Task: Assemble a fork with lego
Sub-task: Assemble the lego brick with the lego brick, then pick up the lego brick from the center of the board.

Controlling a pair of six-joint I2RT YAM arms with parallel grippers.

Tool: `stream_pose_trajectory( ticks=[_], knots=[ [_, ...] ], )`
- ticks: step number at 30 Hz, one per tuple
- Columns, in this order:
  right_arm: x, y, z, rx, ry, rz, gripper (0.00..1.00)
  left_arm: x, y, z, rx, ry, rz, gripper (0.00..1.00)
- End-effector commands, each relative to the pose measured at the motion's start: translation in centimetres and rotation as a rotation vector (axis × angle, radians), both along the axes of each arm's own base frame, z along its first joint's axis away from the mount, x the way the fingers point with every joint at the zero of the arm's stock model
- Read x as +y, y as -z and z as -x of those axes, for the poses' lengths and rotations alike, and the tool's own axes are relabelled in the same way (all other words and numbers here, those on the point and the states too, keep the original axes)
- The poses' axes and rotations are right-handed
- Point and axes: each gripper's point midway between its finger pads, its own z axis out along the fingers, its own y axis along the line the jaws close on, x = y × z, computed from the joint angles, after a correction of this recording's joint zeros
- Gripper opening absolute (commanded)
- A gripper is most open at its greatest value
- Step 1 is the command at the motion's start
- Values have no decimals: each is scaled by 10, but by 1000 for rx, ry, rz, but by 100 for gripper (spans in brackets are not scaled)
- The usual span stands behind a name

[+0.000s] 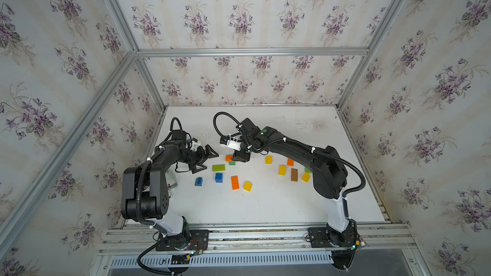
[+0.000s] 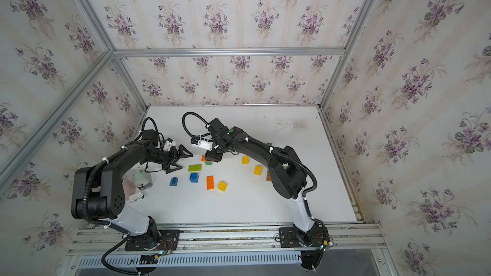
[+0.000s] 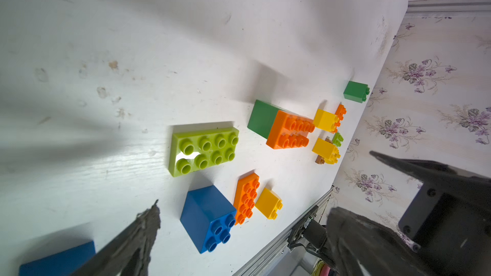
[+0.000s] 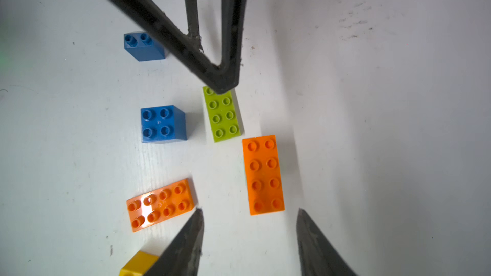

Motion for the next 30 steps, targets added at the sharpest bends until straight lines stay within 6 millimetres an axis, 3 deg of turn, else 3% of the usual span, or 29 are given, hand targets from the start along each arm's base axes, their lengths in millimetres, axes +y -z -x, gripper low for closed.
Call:
stream_pose_trajectory(
  ticks=[1, 3, 8, 11, 16, 20, 30],
  knots=[
    [6, -19, 12, 31, 112, -98, 54, -3, -8, -3, -31, -2, 10, 100],
    [3, -17, 24, 61, 164, -114, 53, -5, -11, 0, -41, 8, 0, 100],
    [3, 9, 58, 213, 304, -80, 50, -8, -14, 8, -58, 42, -68, 100],
    [3, 25, 61, 248, 444, -57, 46, -7, -10, 12, -57, 28, -80, 100],
    [8, 40, 64, 275, 639, -87, 52, -4, -7, 14, -61, -4, -90, 100],
    [0, 52, 62, 316, 789, -74, 55, -3, -9, 9, -70, -25, -76, 100],
    [3, 82, 73, 332, 871, 8, 55, 0, -7, 4, -60, -38, -45, 100]
  ],
)
